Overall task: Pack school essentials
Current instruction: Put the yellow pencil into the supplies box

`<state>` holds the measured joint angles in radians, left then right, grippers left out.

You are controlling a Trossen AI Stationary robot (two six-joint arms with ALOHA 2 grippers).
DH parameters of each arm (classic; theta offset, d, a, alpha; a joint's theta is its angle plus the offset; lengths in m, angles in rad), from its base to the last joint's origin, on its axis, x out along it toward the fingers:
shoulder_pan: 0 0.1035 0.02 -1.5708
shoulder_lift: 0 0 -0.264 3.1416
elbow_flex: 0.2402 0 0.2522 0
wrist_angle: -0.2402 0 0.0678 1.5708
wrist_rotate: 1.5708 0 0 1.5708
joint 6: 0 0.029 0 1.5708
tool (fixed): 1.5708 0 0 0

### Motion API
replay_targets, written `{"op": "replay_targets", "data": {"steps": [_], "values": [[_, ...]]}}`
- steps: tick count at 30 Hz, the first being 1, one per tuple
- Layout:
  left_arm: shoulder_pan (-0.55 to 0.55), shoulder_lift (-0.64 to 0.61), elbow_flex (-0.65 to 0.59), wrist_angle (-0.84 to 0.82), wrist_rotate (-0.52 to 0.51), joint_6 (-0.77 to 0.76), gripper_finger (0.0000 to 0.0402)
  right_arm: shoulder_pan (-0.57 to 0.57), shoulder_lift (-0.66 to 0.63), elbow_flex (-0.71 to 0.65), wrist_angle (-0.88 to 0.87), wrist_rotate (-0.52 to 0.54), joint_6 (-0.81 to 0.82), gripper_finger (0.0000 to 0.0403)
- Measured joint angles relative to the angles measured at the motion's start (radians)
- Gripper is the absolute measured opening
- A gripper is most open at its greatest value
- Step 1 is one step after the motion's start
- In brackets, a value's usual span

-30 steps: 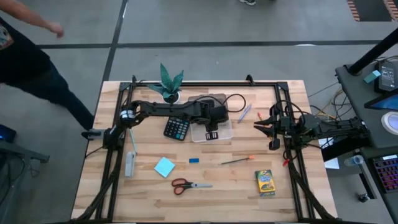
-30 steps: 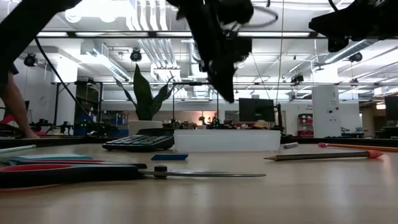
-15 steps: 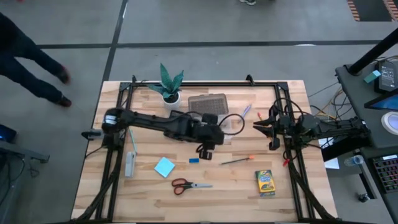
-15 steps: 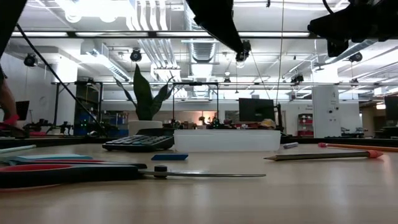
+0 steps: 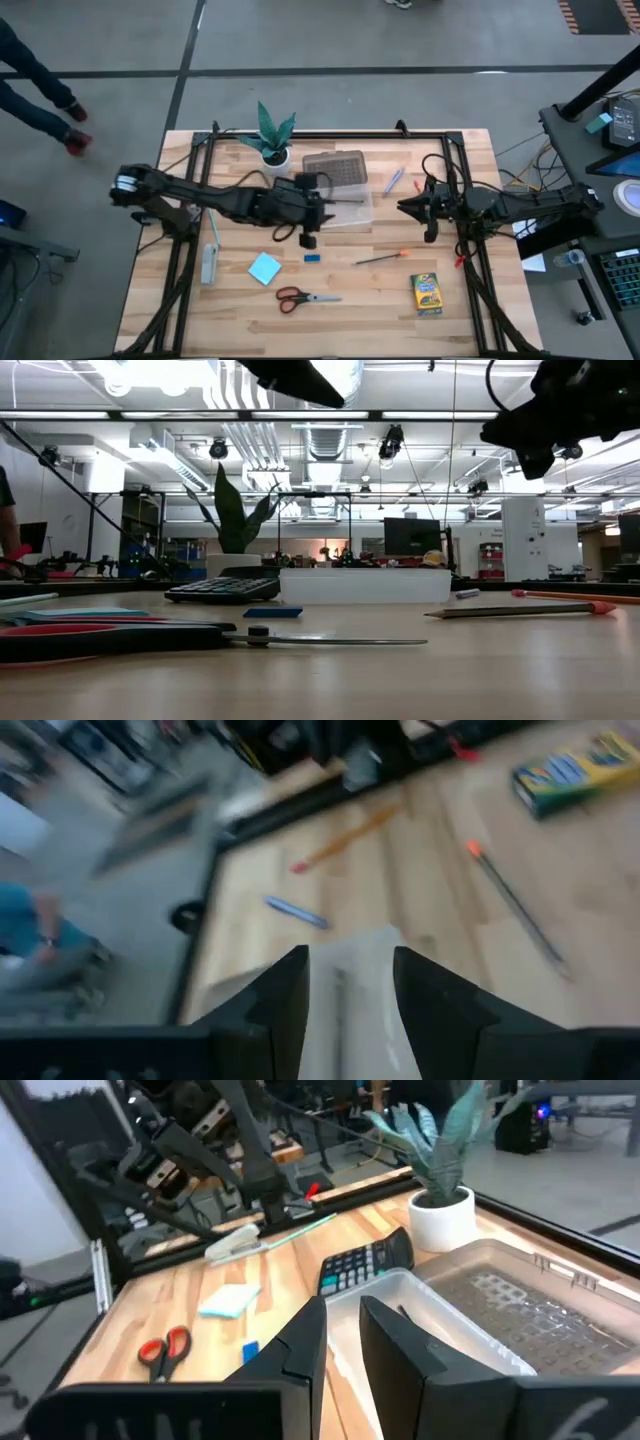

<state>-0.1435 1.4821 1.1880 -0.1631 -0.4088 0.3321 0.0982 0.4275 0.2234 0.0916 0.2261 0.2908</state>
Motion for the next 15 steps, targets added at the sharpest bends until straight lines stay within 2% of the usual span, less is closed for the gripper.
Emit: {"op": "replay_targets", "data": {"steps": [6, 15], "values": [[0.009, -0.139, -0.182, 0.237, -0.028, 0.098, 0.0129, 0.000, 0.088, 0.031, 0.079, 0.072, 0.051, 0.0054], [0.061, -0.283, -0.384, 0.542, -0.029, 0.207, 0.0129, -0.004, 0.266, 0.195, 0.063, 0.132, 0.023, 0.0054]]}}
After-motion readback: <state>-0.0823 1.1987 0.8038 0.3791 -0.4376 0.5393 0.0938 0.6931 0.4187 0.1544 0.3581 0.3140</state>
